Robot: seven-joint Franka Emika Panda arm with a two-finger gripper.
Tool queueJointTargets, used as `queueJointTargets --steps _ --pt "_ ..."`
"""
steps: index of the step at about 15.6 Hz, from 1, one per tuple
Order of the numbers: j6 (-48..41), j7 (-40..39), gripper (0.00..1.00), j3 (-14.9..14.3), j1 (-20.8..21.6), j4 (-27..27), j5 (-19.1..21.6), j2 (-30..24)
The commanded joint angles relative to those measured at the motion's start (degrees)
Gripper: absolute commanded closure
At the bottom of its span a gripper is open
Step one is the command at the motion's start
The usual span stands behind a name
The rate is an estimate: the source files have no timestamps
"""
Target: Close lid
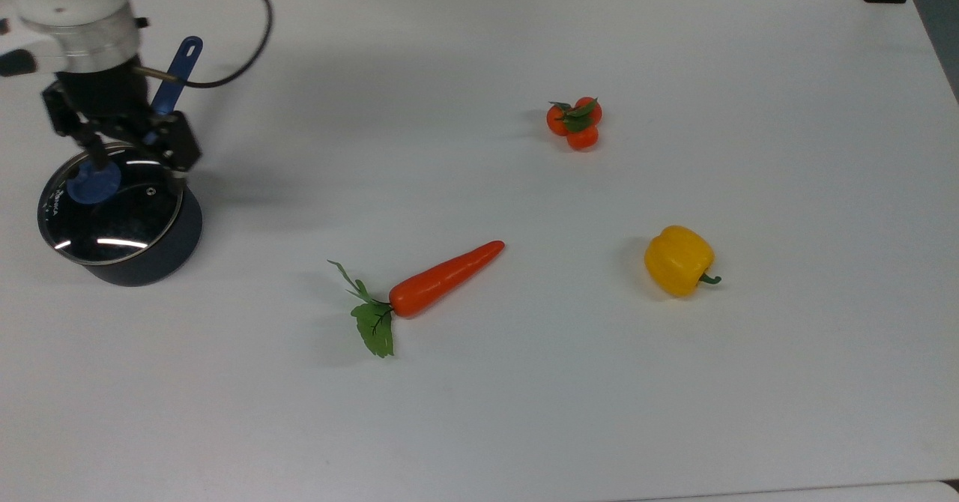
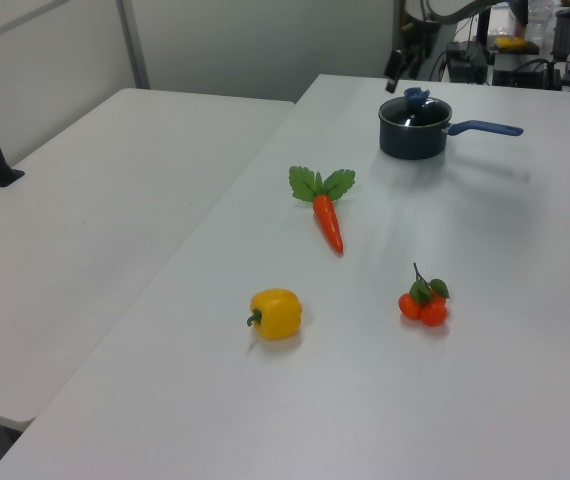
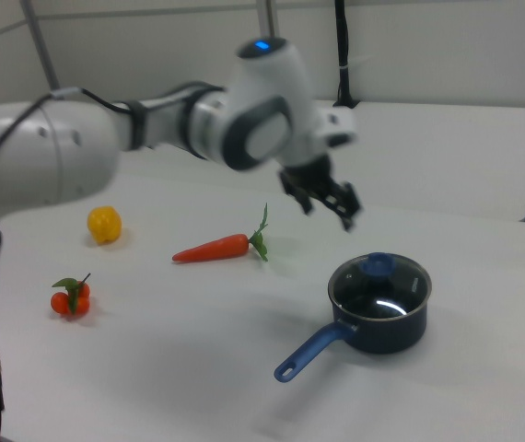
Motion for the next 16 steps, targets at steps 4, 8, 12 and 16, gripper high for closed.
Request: queueJointTargets --steps 4,8,12,16 --pt "-18.6 12.4 0.0 0.0 14.4 -7.0 -8.8 -12.5" --pt "-25.5 10.6 0.0 -0.1 19.5 -13.4 -7.5 -23.1" --pt "-30.9 10.4 0.0 -0.9 22.5 -17.2 -5.3 -29.8" --pt "-32.2 8.8 0.0 -2.7 22.1 -17.0 -2.2 -30.0"
